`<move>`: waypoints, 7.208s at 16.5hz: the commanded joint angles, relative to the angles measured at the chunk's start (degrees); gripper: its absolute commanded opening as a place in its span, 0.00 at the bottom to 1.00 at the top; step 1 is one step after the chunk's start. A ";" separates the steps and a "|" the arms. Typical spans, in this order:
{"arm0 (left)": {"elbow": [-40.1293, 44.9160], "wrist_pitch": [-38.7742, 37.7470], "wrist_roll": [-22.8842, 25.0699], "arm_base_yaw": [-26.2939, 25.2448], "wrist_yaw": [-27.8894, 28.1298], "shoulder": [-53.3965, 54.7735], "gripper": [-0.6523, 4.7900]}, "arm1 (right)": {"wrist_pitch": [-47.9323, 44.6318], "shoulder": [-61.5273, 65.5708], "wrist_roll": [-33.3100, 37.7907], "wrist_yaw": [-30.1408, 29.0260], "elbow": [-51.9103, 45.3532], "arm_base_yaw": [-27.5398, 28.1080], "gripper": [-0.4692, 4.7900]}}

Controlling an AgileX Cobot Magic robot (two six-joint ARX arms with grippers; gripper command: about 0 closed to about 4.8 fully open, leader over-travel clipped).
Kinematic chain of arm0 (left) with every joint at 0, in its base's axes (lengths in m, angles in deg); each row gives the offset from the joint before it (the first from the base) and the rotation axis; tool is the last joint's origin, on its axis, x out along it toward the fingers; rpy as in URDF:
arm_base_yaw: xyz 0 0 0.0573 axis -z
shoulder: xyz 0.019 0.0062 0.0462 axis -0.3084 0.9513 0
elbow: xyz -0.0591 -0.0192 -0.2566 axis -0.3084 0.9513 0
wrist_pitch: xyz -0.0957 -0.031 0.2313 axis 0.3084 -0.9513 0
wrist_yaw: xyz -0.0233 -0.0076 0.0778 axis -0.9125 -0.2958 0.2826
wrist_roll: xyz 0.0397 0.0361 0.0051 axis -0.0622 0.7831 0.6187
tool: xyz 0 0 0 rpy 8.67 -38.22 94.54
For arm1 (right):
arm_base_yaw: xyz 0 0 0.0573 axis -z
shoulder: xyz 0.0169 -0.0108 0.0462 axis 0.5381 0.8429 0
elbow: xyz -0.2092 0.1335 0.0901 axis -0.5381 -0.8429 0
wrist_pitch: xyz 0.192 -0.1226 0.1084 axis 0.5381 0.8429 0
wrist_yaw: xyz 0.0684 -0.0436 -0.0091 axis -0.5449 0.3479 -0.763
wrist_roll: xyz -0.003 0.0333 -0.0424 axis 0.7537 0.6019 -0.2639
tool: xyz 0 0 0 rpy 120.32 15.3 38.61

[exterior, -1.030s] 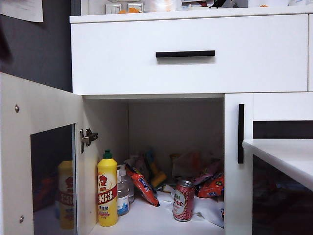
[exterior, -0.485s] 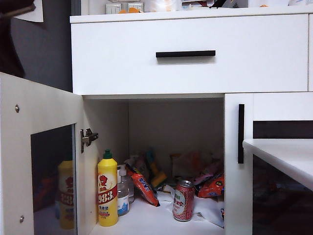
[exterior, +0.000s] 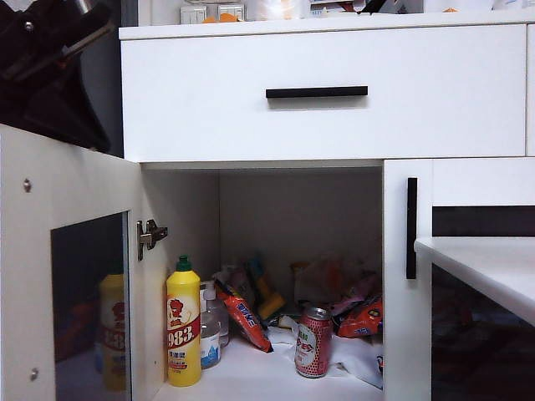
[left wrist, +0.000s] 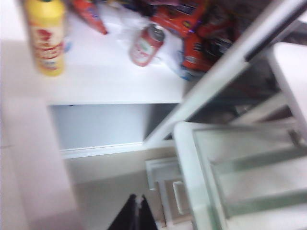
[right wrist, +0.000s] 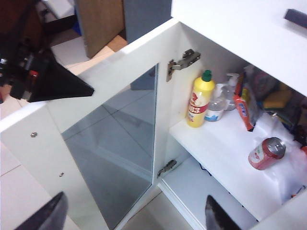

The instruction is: Open the left door of the white cabinet, pick up a can of beverage from the table on the right, place it inside the cabinet, and finally close the cabinet door.

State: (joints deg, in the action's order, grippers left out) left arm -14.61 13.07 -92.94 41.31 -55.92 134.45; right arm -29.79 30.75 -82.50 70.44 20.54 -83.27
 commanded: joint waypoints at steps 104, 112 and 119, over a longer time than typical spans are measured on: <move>29.49 8.46 2.91 6.19 -3.63 -40.96 0.11 | -7.17 -44.52 1.40 -1.70 -41.00 0.00 0.10; 29.57 7.41 2.91 -15.02 -10.45 -56.37 0.11 | -6.93 -50.49 1.40 -2.05 -41.46 11.74 0.10; 33.57 9.33 2.91 -21.75 -11.15 -57.83 0.11 | -7.50 -50.53 1.40 -1.68 -45.94 37.20 0.10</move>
State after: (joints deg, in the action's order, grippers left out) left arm 18.19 21.74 -90.10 20.09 -66.59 76.56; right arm -36.90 -19.71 -81.32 68.72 -24.63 -47.80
